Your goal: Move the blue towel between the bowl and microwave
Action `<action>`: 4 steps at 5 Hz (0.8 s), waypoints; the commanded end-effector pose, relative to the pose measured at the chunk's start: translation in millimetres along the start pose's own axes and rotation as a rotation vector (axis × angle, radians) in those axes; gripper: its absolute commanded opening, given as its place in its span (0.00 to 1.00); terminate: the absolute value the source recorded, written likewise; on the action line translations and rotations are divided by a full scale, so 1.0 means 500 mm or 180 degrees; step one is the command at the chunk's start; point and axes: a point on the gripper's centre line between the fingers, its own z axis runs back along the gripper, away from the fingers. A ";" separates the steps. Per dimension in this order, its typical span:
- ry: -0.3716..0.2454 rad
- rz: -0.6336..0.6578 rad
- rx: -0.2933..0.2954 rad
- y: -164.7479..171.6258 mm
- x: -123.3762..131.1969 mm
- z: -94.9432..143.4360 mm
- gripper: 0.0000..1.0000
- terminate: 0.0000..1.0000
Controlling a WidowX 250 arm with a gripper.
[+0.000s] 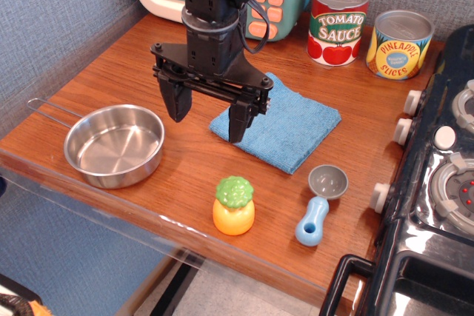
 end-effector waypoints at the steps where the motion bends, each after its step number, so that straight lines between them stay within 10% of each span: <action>1: 0.0000 0.0000 0.0000 0.000 0.000 0.000 1.00 0.00; 4: 0.0083 0.0109 -0.0130 -0.034 0.147 -0.065 1.00 0.00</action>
